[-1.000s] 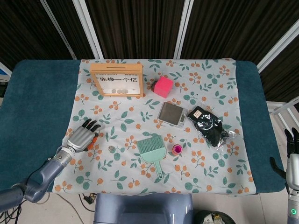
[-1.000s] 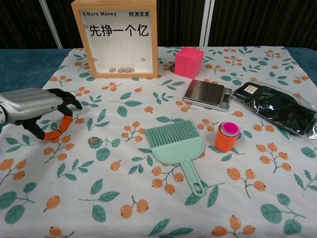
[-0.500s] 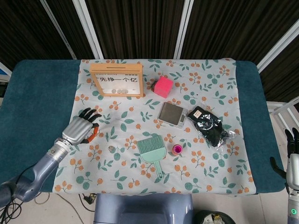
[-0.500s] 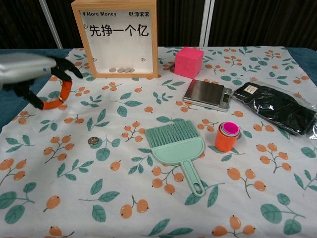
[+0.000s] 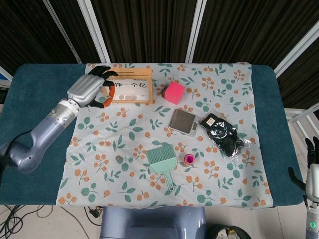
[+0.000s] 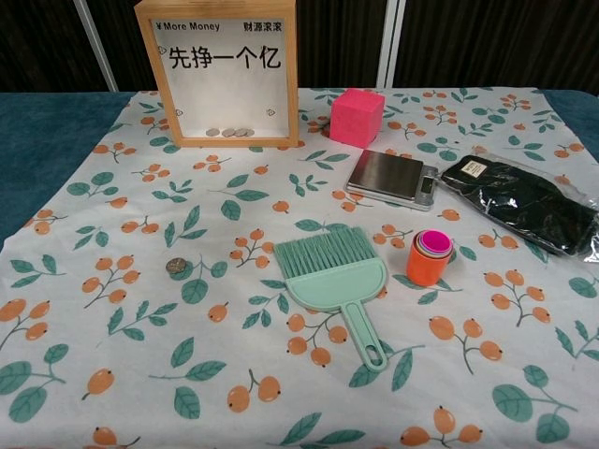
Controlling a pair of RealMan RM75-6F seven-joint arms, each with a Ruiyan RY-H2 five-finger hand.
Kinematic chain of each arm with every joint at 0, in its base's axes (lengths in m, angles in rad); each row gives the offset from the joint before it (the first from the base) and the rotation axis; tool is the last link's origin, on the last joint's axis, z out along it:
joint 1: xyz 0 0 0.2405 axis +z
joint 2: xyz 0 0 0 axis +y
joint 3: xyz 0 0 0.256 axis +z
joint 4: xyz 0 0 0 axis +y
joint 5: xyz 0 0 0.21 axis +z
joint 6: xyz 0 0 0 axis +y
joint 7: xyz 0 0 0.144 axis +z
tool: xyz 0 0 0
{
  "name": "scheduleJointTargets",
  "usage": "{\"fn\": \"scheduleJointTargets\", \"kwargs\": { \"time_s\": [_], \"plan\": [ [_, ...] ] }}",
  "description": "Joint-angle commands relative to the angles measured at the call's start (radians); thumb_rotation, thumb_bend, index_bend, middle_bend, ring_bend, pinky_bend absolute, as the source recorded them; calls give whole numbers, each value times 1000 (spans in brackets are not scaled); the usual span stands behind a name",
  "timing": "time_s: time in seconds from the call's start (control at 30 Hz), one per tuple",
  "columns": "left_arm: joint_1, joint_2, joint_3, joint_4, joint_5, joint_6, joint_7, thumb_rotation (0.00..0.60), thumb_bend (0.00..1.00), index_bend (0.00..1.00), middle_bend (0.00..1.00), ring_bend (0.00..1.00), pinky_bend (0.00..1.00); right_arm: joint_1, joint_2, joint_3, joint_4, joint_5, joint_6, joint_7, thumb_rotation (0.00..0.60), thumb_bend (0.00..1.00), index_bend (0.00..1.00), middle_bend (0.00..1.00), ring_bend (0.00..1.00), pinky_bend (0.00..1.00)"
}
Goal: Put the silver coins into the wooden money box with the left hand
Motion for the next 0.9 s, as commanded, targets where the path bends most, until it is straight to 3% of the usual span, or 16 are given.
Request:
{"fn": "scheduleJointTargets", "kwargs": {
  "time_s": [0.03, 0.2, 0.4, 0.67, 0.9],
  "plan": [
    [-132, -72, -3, 188, -145, -101, 75, 600, 607, 715, 154, 0, 0, -1, 0, 2, -2, 4, 2, -2, 600, 357, 56, 20, 0, 0],
    [-221, -214, 16, 422, -234, -121, 110, 600, 611, 715, 152, 0, 0, -1, 1, 6, -5, 11, 2, -2, 600, 358, 55, 21, 0, 0],
    [-261, -338, 16, 615, -218, -159, 65, 600, 611, 715, 143, 0, 0, -2, 2, 8, -8, 16, 2, -4, 600, 358, 56, 21, 0, 0],
    [-277, -433, -20, 756, -131, -266, -93, 600, 611, 712, 134, 0, 0, -1, 0, 9, -11, 25, -2, -12, 600, 358, 56, 21, 0, 0],
    [-296, -500, -31, 862, -34, -267, -170, 600, 610, 709, 132, 0, 0, 0, 5, 4, -10, 15, -6, -5, 600, 358, 56, 20, 0, 0]
  ]
}}
